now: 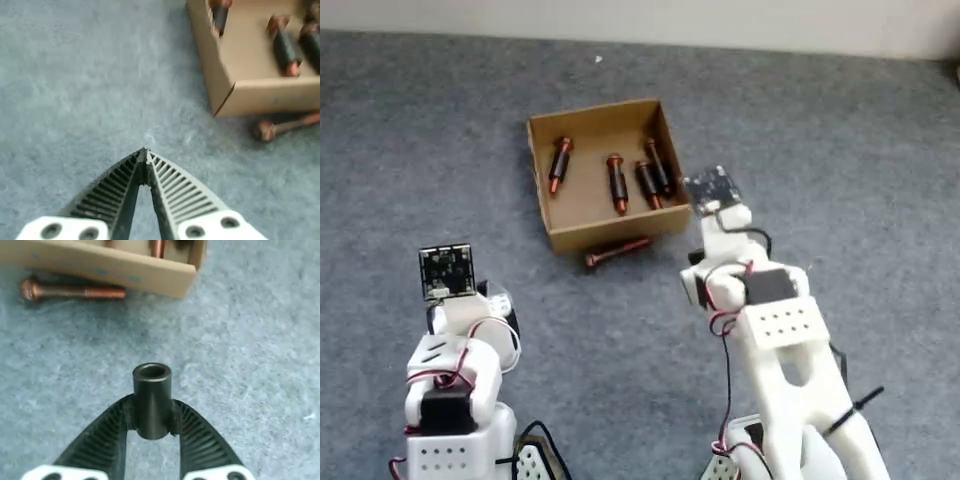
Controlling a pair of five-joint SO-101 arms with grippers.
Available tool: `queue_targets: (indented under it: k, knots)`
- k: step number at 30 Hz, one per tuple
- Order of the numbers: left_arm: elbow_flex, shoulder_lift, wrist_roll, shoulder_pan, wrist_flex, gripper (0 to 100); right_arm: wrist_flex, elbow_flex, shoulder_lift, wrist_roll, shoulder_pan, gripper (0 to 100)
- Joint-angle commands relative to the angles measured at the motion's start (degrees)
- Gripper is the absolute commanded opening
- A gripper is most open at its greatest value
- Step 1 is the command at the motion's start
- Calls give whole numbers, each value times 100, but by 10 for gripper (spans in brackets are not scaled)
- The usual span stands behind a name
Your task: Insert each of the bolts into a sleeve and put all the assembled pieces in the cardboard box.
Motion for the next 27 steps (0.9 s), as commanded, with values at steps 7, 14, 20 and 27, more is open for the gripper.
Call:
queue_targets:
  k: [7,14,20,27]
  knots:
    - [-1798,66,571,92,316,6,-901,418,-576,-501,523,5]
    - [-3442,2167,949,295,1064,6,-910,426,-576,-501,532,5]
    - [-4637,4637,1802,567,1380,6,-910,426,-576,-501,549,5]
    - [-4813,6193,3297,1657,870,8,-919,426,-593,-501,945,5]
